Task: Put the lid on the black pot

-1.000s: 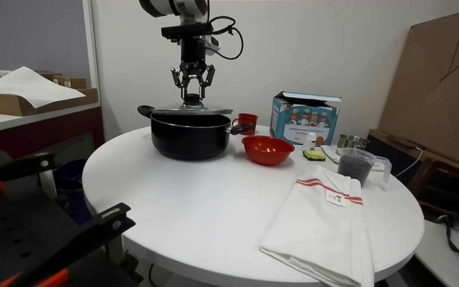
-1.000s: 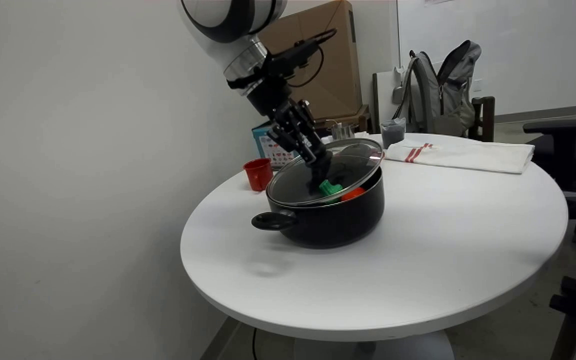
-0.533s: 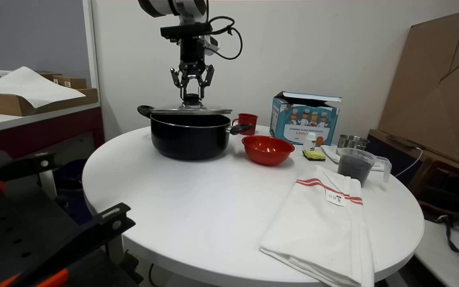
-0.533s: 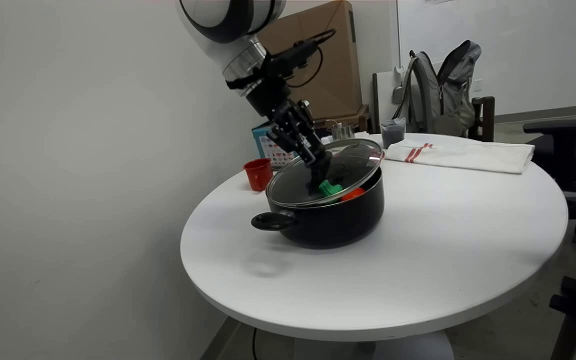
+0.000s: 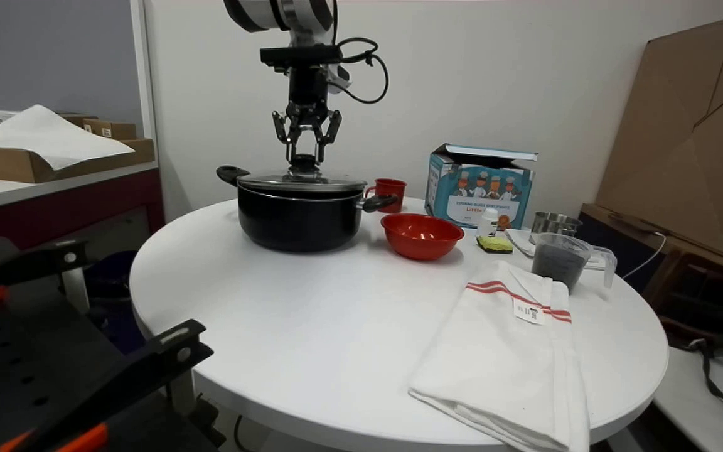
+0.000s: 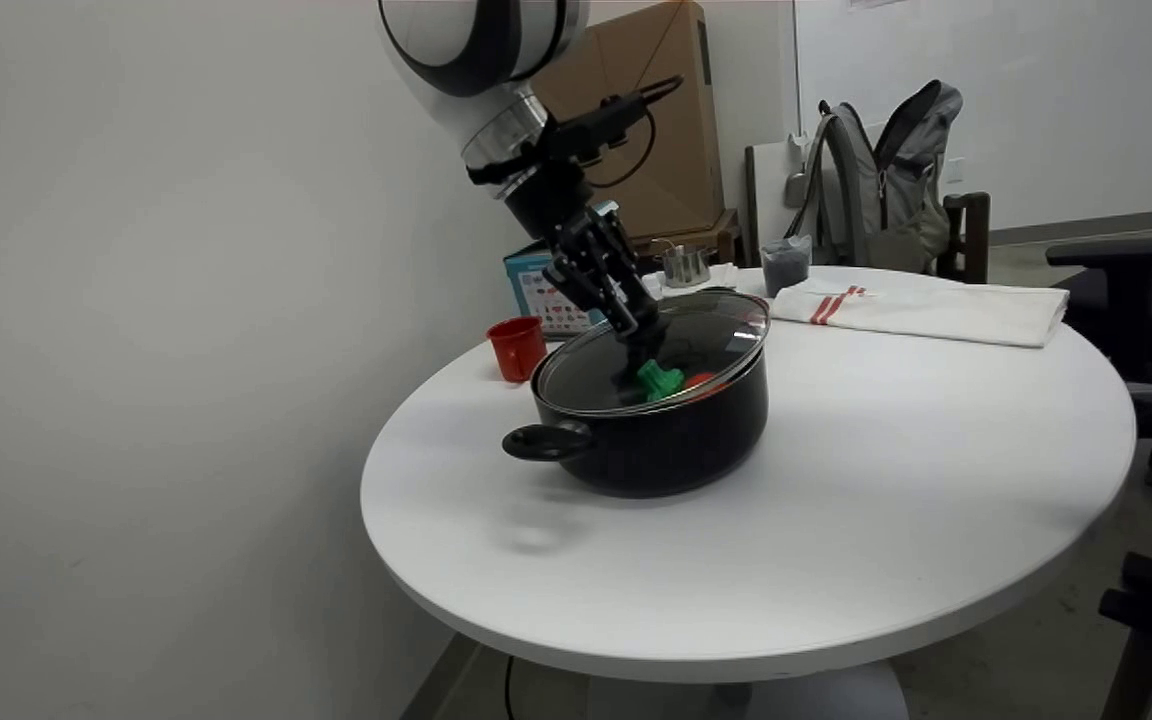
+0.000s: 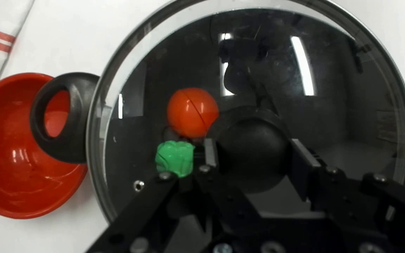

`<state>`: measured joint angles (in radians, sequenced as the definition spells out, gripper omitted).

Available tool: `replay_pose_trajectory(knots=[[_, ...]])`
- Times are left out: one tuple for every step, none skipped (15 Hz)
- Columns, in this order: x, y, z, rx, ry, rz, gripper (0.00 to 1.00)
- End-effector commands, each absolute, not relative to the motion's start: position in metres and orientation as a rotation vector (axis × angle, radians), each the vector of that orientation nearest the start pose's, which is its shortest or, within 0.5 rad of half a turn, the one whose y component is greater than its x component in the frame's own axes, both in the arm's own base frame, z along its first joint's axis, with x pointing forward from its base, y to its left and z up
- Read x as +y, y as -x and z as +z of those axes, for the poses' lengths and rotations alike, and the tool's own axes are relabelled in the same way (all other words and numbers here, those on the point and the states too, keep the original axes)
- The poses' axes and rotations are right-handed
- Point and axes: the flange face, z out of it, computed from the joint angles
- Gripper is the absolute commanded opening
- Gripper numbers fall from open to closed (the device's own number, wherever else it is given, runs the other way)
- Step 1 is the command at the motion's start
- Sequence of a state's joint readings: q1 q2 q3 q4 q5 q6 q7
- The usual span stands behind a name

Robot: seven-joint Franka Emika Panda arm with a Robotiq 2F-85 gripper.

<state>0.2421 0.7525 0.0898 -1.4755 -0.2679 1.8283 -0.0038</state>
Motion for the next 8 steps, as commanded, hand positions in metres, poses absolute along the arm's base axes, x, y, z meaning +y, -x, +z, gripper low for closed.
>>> replay_pose_trajectory(knots=[[0.18,-0.639,0.219,-0.775,3.155,0.558,0.25],[0.178,-0.638,0.222,-0.785,3.136,0.543,0.25],[0.176,-0.636,0.223,-0.795,3.119,0.526,0.25],[0.175,-0.634,0.224,-0.809,3.1,0.512,0.25],[0.173,-0.632,0.224,-0.821,3.086,0.501,0.25],[0.172,-0.63,0.225,-0.83,3.072,0.49,0.25],[0.171,-0.628,0.226,-0.839,3.064,0.477,0.25],[0.169,-0.627,0.226,-0.844,3.061,0.462,0.25]])
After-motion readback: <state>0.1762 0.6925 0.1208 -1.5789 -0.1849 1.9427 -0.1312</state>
